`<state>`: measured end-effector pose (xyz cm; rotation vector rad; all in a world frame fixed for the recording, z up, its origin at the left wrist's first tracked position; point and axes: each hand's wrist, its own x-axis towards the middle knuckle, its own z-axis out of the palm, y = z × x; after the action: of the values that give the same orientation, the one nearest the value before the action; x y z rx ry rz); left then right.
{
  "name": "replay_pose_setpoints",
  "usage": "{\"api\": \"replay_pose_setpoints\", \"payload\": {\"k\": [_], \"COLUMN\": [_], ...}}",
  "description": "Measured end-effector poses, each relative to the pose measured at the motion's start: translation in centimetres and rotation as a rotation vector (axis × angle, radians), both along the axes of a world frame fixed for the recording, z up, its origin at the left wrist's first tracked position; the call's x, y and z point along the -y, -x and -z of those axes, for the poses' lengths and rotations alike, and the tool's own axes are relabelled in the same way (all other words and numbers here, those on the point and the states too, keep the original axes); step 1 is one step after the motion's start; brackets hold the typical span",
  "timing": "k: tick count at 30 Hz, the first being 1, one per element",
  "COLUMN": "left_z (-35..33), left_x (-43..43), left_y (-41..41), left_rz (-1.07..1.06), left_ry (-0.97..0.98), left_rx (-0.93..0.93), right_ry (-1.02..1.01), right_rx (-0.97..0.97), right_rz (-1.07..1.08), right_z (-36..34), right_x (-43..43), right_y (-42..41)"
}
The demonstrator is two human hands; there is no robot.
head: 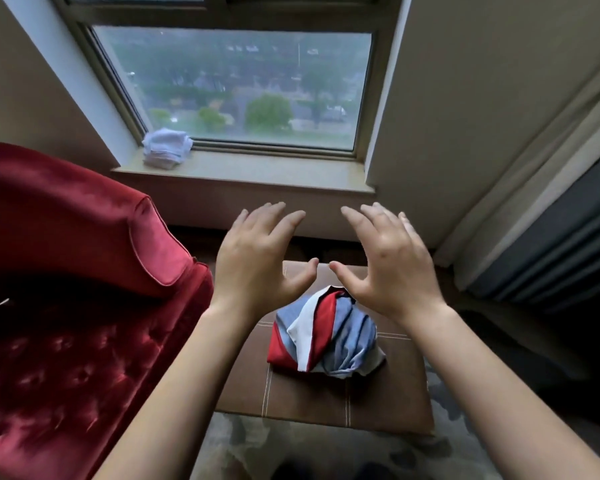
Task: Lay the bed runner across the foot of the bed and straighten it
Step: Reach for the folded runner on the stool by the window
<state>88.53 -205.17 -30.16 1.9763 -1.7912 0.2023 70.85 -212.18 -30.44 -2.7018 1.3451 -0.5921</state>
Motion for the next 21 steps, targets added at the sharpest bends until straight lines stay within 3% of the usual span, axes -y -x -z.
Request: {"api": "replay_pose_setpoints", "payload": {"k": [10, 21], "left_z": [16.1, 37.5], "left_x": [6.1, 7.8], "left_y": [-1.1, 0.2], "left_rz": [0.059, 0.017], "left_ry": [-0.082, -0.234], "left_rx": [-0.012, -0.054], "right_ry": [-0.096, -0.262], "right_rx": [0.029, -0.070], "right_rz": [0.024, 0.012], "right_z": [16.4, 36.8], "right_x": [4.9, 6.9], "right_y": [-0.9, 0.1]}}
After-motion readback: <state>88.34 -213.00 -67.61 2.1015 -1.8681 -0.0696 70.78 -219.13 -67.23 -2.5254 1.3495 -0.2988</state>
